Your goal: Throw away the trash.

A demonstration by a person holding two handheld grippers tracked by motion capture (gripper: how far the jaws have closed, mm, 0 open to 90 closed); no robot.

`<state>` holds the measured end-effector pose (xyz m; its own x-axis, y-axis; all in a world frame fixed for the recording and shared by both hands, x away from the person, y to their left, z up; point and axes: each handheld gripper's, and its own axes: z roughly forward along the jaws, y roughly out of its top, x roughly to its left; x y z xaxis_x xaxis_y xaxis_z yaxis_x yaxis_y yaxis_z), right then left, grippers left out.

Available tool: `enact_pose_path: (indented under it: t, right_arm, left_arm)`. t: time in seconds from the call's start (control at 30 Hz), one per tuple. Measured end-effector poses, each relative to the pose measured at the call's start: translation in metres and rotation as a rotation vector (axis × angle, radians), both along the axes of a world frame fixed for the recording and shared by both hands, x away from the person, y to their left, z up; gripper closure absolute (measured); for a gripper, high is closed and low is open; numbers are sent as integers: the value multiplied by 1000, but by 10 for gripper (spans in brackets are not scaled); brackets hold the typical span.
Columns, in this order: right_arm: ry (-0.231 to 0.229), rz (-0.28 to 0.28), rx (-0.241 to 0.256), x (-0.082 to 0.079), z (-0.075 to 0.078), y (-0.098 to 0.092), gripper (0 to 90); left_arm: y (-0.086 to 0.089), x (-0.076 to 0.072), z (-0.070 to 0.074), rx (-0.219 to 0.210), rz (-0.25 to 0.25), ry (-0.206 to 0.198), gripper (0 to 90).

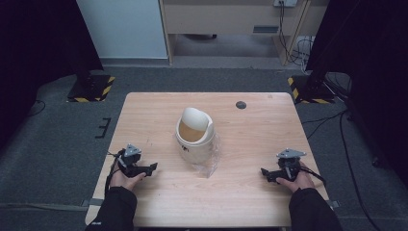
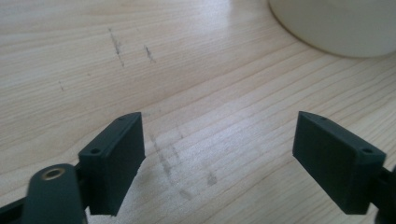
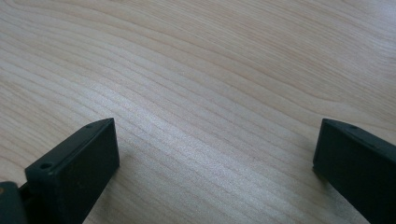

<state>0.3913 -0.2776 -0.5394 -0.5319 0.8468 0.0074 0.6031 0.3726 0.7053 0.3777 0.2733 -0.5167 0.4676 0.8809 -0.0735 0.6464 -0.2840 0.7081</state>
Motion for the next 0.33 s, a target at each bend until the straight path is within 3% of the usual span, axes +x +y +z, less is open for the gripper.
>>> enact_pose_path:
  t: [0.13,0.33]
  right_arm:
    - [0,0,0,0,0,0,5]
    - [0,0,0,0,0,0,5]
  left_arm:
    - [3,1,-7,19,15,37,139]
    - [4,2,-11,25,17,45,120]
